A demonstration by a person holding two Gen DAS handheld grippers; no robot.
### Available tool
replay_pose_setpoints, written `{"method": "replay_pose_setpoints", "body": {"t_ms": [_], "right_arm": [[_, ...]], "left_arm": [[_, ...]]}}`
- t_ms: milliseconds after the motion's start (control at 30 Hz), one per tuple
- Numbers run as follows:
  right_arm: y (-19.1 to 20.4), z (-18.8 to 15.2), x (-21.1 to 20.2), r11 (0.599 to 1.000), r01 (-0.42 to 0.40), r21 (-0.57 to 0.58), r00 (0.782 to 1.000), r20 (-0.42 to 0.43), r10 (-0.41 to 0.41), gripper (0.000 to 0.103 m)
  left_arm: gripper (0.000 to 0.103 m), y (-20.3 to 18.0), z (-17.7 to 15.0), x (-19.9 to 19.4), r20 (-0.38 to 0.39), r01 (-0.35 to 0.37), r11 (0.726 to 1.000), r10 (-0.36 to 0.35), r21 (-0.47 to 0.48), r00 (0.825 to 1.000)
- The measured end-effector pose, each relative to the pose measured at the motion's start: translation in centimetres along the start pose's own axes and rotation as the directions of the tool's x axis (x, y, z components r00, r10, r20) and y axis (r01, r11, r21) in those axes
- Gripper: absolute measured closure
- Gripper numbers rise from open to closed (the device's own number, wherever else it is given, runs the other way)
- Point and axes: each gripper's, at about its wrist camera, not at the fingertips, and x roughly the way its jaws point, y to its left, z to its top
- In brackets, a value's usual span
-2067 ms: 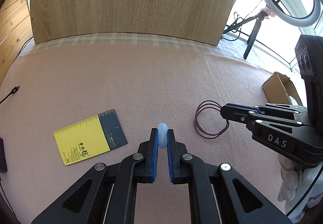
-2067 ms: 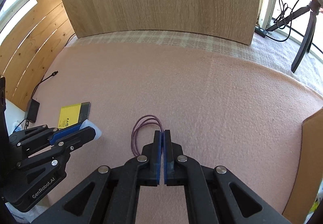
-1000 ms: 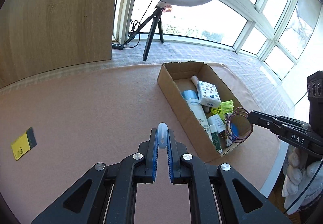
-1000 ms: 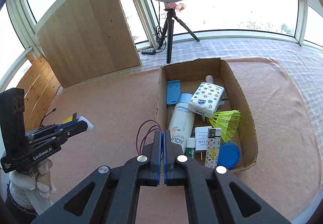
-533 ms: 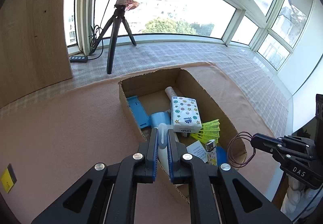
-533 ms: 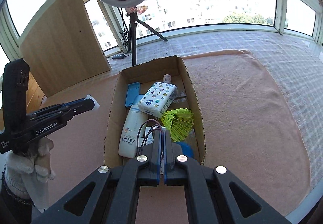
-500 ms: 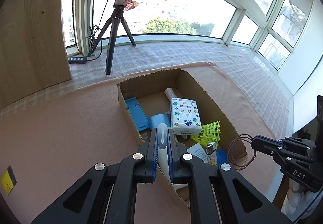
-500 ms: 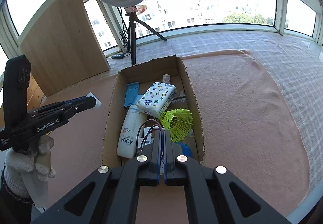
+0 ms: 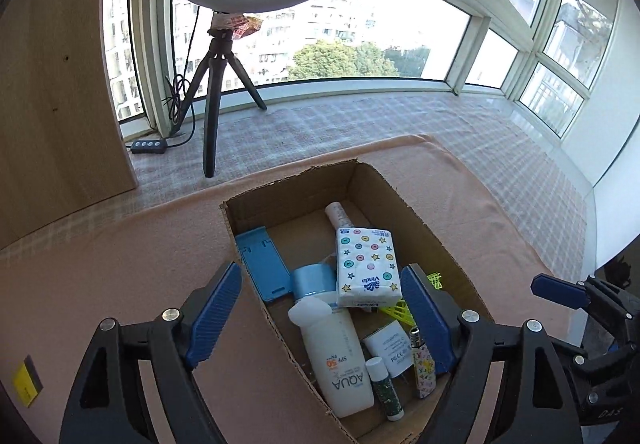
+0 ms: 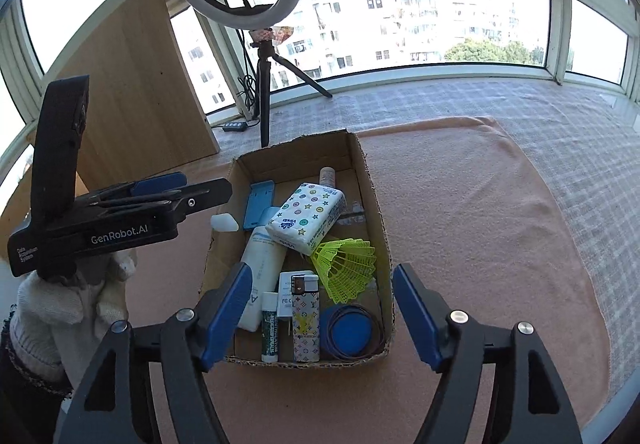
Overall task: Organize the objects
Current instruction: 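Open both grippers to drop the cap and rubber band into the box, then withdraw the left gripper from the box and move it to the yellow booklet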
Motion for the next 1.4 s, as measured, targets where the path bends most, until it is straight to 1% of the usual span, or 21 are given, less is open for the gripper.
{"method": "replay_pose_setpoints", "body": {"t_ms": [100, 433, 567, 667, 800, 1000, 1300, 1400], "right_arm": [[0.0, 0.1, -0.2, 1.0, 0.011, 0.0, 1.0, 0.006, -0.011, 0.034], [0.7, 0.0, -0.5, 1.0, -0.01, 0.012, 1.0, 0.006, 0.01, 0.034], [1.6, 0.0, -0.6, 1.0, -0.022, 0.009, 1.0, 0.006, 0.022, 0.034], [2.4, -0.2, -0.5, 0.999, -0.031, 0.01, 1.0, -0.001, 0.031, 0.034], [3.5, -0.5, -0.5, 0.999, -0.047, 0.018, 0.999, -0.008, 0.047, 0.034], [5.7, -0.8, -0.3, 0.998, -0.067, 0.017, 0.998, -0.019, 0.068, 0.034], [10.7, -1.5, 1.3, 0.994, -0.11, -0.005, 0.992, -0.056, 0.109, 0.034], [12.5, -1.8, 1.9, 0.992, -0.123, -0.019, 0.99, -0.069, 0.122, 0.034]], "left_arm": [[0.018, 0.3, 0.0, -0.1, -0.002, 0.003, 1.0, -0.003, -0.003, 1.0], [0.018, 0.7, -0.4, -1.7, 0.018, -0.013, 1.0, 0.012, 0.02, 1.0], [0.018, 1.7, -0.8, -2.7, 0.02, -0.019, 1.0, 0.019, 0.023, 1.0], [0.018, 3.1, -1.3, -3.7, 0.024, -0.027, 1.0, 0.026, 0.008, 0.999], [0.018, 5.9, -2.1, -5.1, 0.024, -0.043, 0.999, 0.044, -0.023, 0.999], [0.018, 11.1, -4.3, -7.0, 0.013, -0.095, 0.993, 0.096, -0.066, 0.995], [0.019, 20.7, -8.0, -9.3, -0.057, -0.18, 0.972, 0.173, -0.154, 0.983], [0.019, 24.0, -9.1, -9.9, -0.084, -0.2, 0.962, 0.187, -0.184, 0.979]]}}
